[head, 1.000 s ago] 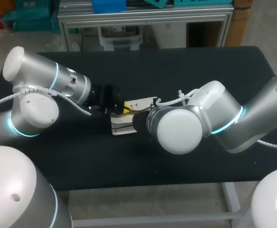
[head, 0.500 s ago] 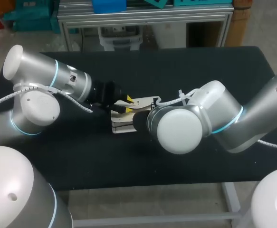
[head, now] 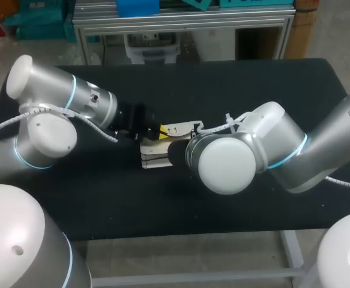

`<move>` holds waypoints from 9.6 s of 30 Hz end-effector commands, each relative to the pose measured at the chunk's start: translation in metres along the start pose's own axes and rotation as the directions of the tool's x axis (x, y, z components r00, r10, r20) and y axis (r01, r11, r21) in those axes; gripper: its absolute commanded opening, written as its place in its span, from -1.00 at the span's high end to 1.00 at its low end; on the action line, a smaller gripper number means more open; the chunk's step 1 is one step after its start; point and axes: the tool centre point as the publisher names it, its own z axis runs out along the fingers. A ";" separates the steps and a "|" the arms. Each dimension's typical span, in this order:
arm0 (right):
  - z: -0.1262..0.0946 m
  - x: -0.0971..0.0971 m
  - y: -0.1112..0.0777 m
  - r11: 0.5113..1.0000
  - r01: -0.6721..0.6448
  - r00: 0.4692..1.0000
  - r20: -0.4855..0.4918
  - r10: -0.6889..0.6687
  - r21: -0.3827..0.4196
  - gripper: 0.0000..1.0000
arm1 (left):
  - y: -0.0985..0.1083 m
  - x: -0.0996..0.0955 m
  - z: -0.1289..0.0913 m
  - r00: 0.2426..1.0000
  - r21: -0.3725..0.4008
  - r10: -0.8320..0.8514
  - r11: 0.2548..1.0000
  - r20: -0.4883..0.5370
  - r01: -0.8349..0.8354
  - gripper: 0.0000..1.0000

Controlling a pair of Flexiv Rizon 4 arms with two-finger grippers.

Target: Pick up the bag, open it, inspect its contents, close it, and place it on the opposite side

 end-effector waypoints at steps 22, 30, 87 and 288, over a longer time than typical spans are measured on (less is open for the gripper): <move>0.001 0.004 -0.003 1.000 0.000 0.993 0.121 0.002 -0.010 1.00 | -0.009 0.002 -0.037 0.999 0.057 -0.032 0.998 -0.023 0.034 -0.64; 0.001 0.004 0.000 0.999 0.011 0.995 0.101 -0.007 -0.035 0.25 | -0.013 -0.014 -0.042 0.988 0.039 -0.147 0.988 -0.037 0.149 -1.00; -0.054 -0.101 -0.045 0.999 -0.040 0.728 -0.686 0.016 -0.018 -1.00 | 0.014 -0.023 -0.087 0.558 -0.401 -0.816 0.464 0.155 0.790 -1.00; 0.034 -0.028 -0.001 -0.196 -0.695 -0.709 -0.614 0.347 0.692 0.44 | 0.048 0.010 -0.013 -0.630 -0.310 -0.758 -0.566 -0.169 0.764 0.16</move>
